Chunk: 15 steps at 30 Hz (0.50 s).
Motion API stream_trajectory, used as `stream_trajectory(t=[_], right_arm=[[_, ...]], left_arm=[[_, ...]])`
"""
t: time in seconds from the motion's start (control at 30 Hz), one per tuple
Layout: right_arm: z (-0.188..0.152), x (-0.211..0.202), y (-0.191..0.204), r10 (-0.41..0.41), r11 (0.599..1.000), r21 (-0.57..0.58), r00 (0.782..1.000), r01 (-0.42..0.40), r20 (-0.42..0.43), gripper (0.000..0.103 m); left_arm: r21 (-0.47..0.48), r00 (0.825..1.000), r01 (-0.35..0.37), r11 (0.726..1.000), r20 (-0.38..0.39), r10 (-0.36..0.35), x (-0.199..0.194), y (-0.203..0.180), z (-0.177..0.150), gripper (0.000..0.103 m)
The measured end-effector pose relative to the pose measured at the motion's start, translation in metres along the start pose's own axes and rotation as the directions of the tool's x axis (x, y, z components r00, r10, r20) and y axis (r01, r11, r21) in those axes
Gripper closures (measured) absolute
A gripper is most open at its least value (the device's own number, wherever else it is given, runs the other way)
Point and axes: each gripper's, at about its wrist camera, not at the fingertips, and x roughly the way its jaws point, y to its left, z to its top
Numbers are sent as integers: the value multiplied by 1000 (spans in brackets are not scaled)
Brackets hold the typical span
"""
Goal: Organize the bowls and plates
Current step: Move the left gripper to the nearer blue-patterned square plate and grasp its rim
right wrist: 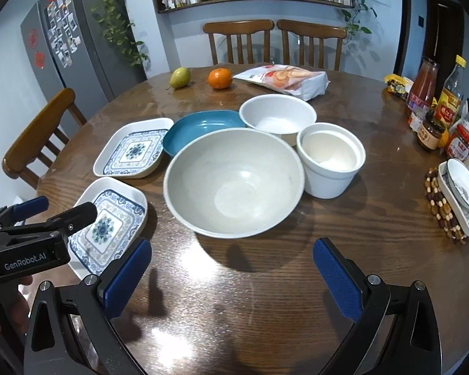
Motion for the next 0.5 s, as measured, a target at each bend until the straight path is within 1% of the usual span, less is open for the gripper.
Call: stream_trajectory(t=[0.1, 0.33, 0.43, 0.5], right_arm=[[-2, 1, 7, 5, 1000, 0, 1000, -5, -2, 0], [-7, 6, 28, 22, 1000, 10, 1000, -22, -11, 0], [-9, 9, 38, 33, 999, 15, 999, -32, -13, 0], [-10, 11, 44, 42, 999, 18, 999, -42, -11, 0]], left_arm=[[4, 1000, -6, 1000, -10, 6, 3, 6, -1, 1], [14, 1000, 8, 1000, -30, -7, 7, 25, -4, 1], [15, 999, 25, 1000, -43, -25, 10, 34, -5, 1], [25, 999, 16, 1000, -47, -15, 12, 39, -7, 1]])
